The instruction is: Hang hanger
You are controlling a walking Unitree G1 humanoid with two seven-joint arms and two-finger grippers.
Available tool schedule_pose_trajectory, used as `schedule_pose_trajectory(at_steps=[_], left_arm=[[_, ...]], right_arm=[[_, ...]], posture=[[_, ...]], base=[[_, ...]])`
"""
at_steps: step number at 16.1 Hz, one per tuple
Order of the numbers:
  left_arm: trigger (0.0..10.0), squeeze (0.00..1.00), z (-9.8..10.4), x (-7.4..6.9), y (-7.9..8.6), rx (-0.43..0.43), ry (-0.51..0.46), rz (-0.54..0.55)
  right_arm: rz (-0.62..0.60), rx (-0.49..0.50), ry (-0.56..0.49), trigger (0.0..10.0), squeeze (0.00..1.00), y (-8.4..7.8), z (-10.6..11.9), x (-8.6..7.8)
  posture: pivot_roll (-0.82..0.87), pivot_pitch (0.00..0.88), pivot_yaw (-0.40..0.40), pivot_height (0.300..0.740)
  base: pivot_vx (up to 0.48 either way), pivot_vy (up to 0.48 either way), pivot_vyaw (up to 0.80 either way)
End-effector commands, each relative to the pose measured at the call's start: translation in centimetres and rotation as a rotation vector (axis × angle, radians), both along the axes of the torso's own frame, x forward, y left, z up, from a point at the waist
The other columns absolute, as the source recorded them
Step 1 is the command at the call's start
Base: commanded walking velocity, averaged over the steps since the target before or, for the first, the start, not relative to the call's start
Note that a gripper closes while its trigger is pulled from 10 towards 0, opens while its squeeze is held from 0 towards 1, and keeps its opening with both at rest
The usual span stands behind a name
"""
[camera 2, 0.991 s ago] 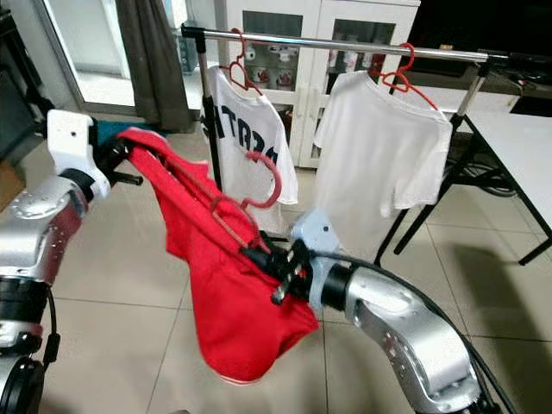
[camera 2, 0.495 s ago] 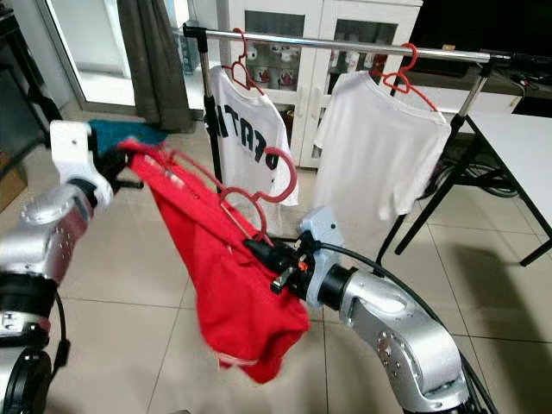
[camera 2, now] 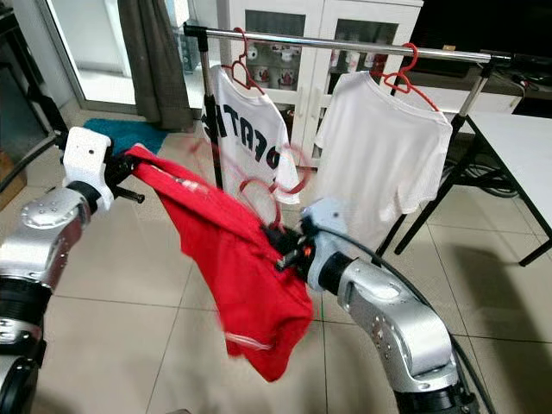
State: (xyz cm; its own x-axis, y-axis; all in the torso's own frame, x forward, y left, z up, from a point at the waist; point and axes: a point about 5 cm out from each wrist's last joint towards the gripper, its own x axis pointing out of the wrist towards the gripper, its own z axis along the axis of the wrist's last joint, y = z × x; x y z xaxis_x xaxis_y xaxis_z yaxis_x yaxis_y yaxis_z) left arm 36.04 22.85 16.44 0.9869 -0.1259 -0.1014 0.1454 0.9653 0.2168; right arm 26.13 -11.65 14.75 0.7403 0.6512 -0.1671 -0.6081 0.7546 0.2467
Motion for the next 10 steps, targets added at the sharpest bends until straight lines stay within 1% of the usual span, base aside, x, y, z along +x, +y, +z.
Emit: schedule_pose_trajectory(at_steps=[1, 2, 3, 4, 5, 6, 7, 8, 9, 10], left_arm=[[0.0, 0.0, 0.2, -0.1, 2.4, -0.03, -0.01, 0.168], [0.0, 0.0, -0.7, -0.4, 3.2, -0.049, 0.02, 0.236], [0.0, 0.0, -1.6, -0.6, 3.4, -0.049, 0.049, 0.26], [0.0, 0.0, -2.1, -0.7, 2.8, -0.049, 0.069, 0.224], [0.0, 0.0, -2.9, -1.0, 0.0, -0.057, 0.105, 0.025], [0.0, 0.0, -2.5, -1.8, -3.7, -0.074, 0.105, -0.259], [0.0, 0.0, -1.8, -3.2, -6.9, -0.116, 0.104, -0.504], [0.0, 0.0, -1.6, -3.5, -7.6, -0.129, 0.107, -0.558], [0.0, 0.0, -1.2, -4.3, -8.6, -0.135, 0.111, -0.653], [0.0, 0.0, -0.7, -5.6, -9.8, -0.146, 0.13, -0.789]], right_arm=[[-0.093, 0.075, -0.01, 0.0, 0.0, -1.6, 0.7, 0.3], [-0.114, 0.165, -0.018, 0.0, 0.0, -1.7, 1.2, 0.4], [-0.126, 0.223, -0.026, 0.0, 0.0, -1.7, 1.6, 0.5], [-0.144, 0.249, -0.041, 0.0, 0.0, -1.7, 1.9, 0.6], [-0.2, 0.292, -0.072, 0.0, 0.0, -1.9, 2.5, 1.2], [-0.287, 0.262, -0.116, 0.0, 0.0, -2.2, 2.9, 2.0], [-0.382, 0.204, -0.143, 0.0, 0.0, -2.5, 2.9, 2.9], [-0.406, 0.197, -0.142, 0.0, 0.0, -2.6, 2.8, 3.1], [-0.458, 0.193, -0.133, 0.0, 0.0, -3.0, 2.6, 3.5], [-0.506, 0.146, -0.129, 0.0, 0.0, -3.4, 2.3, 4.1]], posture=[[-0.14, 0.0, -0.014, 0.74], [-0.14, 0.0, -0.015, 0.74], [-0.14, 0.0, -0.015, 0.74], [-0.14, 0.0, -0.014, 0.74], [-0.14, 0.0, -0.013, 0.74], [-0.14, 0.0, -0.014, 0.74], [-0.14, 0.0, -0.013, 0.74], [-0.14, 0.0, -0.014, 0.74], [-0.14, 0.0, -0.014, 0.74], [-0.13, 0.0, -0.019, 0.74]], base=[[0.0, 0.0, 0.0], [0.0, 0.0, 0.0], [0.0, 0.0, 0.0], [0.0, 0.0, 0.0], [0.0, 0.0, 0.0], [0.0, 0.0, 0.0], [0.0, 0.0, 0.0], [0.0, 0.0, 0.0], [0.0, 0.0, 0.0], [0.0, 0.0, 0.0]])
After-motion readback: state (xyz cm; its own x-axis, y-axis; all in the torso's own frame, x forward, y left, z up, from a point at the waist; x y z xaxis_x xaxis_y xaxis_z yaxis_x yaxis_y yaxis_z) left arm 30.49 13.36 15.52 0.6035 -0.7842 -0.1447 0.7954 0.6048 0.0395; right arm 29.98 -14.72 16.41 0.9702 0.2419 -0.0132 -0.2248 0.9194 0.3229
